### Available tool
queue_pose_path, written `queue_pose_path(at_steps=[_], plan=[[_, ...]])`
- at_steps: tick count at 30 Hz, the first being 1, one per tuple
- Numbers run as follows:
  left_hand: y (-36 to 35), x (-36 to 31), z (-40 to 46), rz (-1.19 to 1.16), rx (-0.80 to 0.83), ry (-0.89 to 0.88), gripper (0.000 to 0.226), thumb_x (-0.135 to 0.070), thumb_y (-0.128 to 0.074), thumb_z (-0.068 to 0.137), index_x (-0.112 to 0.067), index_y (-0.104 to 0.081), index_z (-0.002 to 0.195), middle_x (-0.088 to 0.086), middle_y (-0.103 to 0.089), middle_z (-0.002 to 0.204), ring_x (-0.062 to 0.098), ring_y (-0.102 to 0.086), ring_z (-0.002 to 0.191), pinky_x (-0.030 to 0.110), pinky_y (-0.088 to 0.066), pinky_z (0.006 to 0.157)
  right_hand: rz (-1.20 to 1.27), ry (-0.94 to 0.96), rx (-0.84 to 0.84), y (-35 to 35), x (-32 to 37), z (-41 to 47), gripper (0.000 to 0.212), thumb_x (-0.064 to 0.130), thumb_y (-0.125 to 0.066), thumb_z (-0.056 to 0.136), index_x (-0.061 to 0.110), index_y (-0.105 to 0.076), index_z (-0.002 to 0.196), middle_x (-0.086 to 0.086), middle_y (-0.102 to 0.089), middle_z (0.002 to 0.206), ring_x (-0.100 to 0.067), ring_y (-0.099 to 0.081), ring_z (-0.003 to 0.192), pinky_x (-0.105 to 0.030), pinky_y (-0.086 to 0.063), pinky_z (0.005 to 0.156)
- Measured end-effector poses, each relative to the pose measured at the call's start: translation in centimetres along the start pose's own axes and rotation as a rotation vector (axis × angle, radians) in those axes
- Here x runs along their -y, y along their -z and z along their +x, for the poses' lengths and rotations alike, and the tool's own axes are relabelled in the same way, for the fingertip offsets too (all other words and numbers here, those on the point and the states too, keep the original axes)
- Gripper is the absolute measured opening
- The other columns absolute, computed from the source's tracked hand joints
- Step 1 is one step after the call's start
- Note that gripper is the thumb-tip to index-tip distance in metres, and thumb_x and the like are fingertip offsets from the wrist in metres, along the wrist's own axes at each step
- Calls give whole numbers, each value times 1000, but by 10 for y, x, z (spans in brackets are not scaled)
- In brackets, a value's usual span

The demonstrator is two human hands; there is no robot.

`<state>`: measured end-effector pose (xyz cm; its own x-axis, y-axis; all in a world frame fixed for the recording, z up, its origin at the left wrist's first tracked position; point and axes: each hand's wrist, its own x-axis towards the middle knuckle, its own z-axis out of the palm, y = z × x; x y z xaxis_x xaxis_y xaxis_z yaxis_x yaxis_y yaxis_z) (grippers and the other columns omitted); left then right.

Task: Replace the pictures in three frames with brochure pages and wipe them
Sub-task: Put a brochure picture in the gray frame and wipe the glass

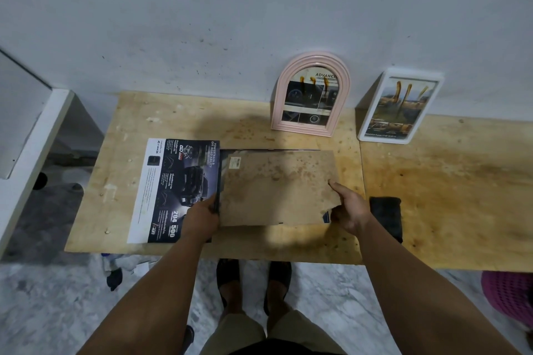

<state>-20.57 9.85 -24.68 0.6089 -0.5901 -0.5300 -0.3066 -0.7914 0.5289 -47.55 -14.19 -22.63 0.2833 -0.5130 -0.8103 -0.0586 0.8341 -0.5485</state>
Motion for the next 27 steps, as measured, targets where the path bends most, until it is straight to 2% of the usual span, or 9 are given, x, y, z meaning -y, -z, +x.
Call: queue_pose_path(at_steps=[2,4,6,9,12,15,19,23,27], plan=[[0,0,-1,-14,2,-5,53,-8,-58,90,-28,-57,140,12,-73,105,30,-67,92,32,-49,75,-19,28,-46,-2,-4,0,38,25,-70,96,4,-67,127,-16,-73,124,-35,-67,117,-49,-54,101],[0,0,-1,-14,-7,-12,54,-7,-59,89,-25,-57,141,14,-73,107,32,-67,97,32,-48,77,-40,57,-104,-2,-5,-3,33,25,-70,96,4,-70,122,-14,-75,117,-33,-71,105,-42,-60,81],[0,-1,-2,-15,-3,-15,56,-6,-59,90,-24,-55,142,15,-72,110,34,-66,101,32,-47,80,-77,82,-140,-1,-4,-7,30,26,-69,97,6,-71,118,-13,-76,113,-30,-71,97,-36,-57,67],[0,-1,-2,4,10,-6,61,-2,-56,87,-26,-54,144,16,-71,110,34,-66,99,32,-47,77,-142,125,-182,4,-1,-11,19,25,-68,98,11,-70,110,-12,-73,116,-29,-69,101,-43,-58,79],[0,0,0,35,21,-17,65,0,-55,86,-27,-53,145,17,-71,104,30,-63,87,31,-45,71,-132,152,-223,14,5,-14,17,17,-63,100,9,-66,115,-18,-71,118,-39,-67,110,-54,-56,94],[0,-1,1,66,9,-38,64,0,-56,86,-25,-53,145,20,-71,102,34,-64,87,33,-47,70,-112,173,-286,27,16,-18,12,13,-60,102,14,-66,112,-19,-70,120,-38,-66,105,-48,-55,87],[-1,-3,2,143,0,-55,56,-4,-58,89,-23,-55,142,24,-69,107,41,-65,98,39,-50,76,-62,217,-398,51,37,-18,19,9,-62,101,7,-66,119,-20,-71,120,-41,-67,113,-59,-54,99],[-4,-4,3,174,-7,-47,51,-6,-59,90,-22,-58,138,24,-69,109,42,-65,98,41,-50,77,-32,239,-480,78,62,-21,7,9,-63,99,9,-67,104,-18,-71,119,-39,-67,112,-56,-55,99],[-5,-6,2,179,-6,-24,50,-13,-68,89,-21,-58,138,24,-69,108,41,-65,95,41,-51,80,-16,251,-595,112,84,-21,20,11,-62,101,9,-64,120,-17,-66,129,-38,-60,122,-50,-52,97]])
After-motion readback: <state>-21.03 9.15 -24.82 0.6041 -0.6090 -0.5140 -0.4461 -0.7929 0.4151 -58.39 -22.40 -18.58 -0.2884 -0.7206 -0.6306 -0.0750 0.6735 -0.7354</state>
